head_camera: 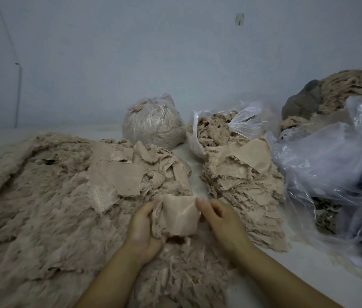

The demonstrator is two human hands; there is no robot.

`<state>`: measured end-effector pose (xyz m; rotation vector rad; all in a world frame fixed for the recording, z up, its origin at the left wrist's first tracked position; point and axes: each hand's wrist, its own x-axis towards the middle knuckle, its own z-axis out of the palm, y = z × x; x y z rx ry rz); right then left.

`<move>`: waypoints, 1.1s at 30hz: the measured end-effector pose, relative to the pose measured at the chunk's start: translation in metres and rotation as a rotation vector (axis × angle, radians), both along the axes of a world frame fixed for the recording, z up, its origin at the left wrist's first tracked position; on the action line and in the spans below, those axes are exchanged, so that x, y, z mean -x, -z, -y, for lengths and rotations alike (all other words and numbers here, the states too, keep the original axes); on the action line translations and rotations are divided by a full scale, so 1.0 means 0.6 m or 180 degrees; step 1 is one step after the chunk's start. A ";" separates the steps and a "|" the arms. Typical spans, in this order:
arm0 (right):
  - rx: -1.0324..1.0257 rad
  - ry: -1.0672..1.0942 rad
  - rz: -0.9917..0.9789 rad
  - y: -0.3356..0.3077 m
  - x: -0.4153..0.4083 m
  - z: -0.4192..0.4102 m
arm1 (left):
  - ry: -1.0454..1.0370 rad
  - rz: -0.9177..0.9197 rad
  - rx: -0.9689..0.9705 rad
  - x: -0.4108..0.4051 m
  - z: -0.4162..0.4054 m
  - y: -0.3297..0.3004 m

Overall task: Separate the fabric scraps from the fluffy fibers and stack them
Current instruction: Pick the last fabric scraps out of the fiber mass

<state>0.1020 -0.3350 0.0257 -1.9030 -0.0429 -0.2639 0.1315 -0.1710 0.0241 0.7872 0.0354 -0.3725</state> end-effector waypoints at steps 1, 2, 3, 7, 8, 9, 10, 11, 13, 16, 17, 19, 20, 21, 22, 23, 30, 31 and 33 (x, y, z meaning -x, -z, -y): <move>-0.0414 -0.0223 -0.0246 -0.001 -0.001 0.001 | 0.0124 0.0135 0.0060 0.001 -0.001 0.001; -0.0900 -0.0535 -0.0512 -0.002 0.000 -0.003 | 0.0262 0.0290 0.0065 0.005 -0.001 -0.001; -0.1262 -0.0742 -0.0648 0.001 0.001 -0.007 | 0.0356 0.0440 -0.0021 0.008 0.000 -0.001; -0.1945 -0.0029 -0.0201 0.009 -0.007 -0.015 | -0.0269 0.0585 -0.0780 -0.002 0.009 0.016; -0.2011 0.0133 -0.0073 0.009 -0.010 -0.013 | -0.0448 0.0512 -0.0856 -0.004 0.011 0.017; -0.1973 0.0225 0.0038 0.006 -0.011 -0.009 | -0.0555 0.0463 -0.0884 -0.007 0.010 0.018; -0.1914 0.0245 0.0116 0.004 -0.013 -0.005 | -0.0610 0.0453 -0.0897 -0.008 0.010 0.019; -0.1912 0.0232 0.0166 0.003 -0.014 -0.002 | -0.0631 0.0500 -0.0943 -0.011 0.008 0.020; -0.1984 0.0169 0.0171 0.001 -0.015 0.001 | -0.0605 0.0644 -0.1062 -0.009 0.005 0.020; -0.2022 0.0123 0.0174 -0.001 -0.015 0.004 | -0.0634 0.0749 -0.1308 -0.009 0.006 0.021; -0.2054 0.0147 0.0186 -0.002 -0.015 0.005 | -0.0655 0.0751 -0.1382 -0.010 0.008 0.021; -0.2148 0.0230 0.0184 -0.004 -0.017 0.009 | -0.0672 0.0759 -0.1468 -0.009 0.010 0.020; -0.2185 0.0262 0.0175 -0.005 -0.019 0.011 | -0.0664 0.0753 -0.1495 -0.008 0.010 0.019; -0.2214 0.0286 0.0169 -0.008 -0.020 0.013 | -0.0657 0.0740 -0.1506 -0.007 0.011 0.018; -0.2239 0.0315 0.0159 -0.010 -0.022 0.015 | -0.0647 0.0724 -0.1514 -0.007 0.011 0.017; -0.2241 0.0341 0.0151 -0.012 -0.024 0.017 | -0.0635 0.0706 -0.1528 -0.006 0.012 0.016; -0.1573 0.0473 0.0292 -0.094 -0.076 0.071 | -0.0777 0.0536 -0.1639 -0.013 0.007 0.021; -0.1385 0.0564 0.0337 -0.114 -0.093 0.087 | -0.0810 0.0541 -0.1668 -0.014 0.005 0.023; -0.1144 0.0778 0.0400 -0.152 -0.131 0.122 | -0.0832 0.0693 -0.1815 -0.012 0.007 0.026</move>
